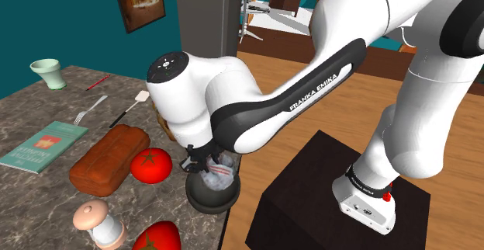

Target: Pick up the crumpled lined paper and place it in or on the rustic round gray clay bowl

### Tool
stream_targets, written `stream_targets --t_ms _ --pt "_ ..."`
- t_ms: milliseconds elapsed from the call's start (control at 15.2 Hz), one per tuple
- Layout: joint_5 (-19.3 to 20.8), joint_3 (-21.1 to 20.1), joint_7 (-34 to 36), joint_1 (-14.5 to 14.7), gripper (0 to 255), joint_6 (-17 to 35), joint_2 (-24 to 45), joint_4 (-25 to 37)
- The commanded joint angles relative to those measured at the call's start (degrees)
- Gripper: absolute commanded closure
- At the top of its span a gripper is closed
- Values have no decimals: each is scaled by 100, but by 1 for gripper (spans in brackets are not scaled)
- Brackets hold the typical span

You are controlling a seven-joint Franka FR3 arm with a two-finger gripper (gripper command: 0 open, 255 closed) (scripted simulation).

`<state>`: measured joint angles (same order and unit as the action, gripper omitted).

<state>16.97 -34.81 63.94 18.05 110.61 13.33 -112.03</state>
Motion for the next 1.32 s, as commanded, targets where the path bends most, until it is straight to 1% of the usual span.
stream_targets --t_ms 0,528,594,924,1188,1254 --pt "74 21 64 15 255 150 93 -79" --pt "73 22 64 16 255 150 93 -79" --pt "74 22 64 16 0 150 93 -78" --pt "73 21 64 16 0 150 92 -79" --pt "-96 -62 -47 69 0 -526 -52 489" --pt "-96 -61 -47 69 0 -526 -52 489"
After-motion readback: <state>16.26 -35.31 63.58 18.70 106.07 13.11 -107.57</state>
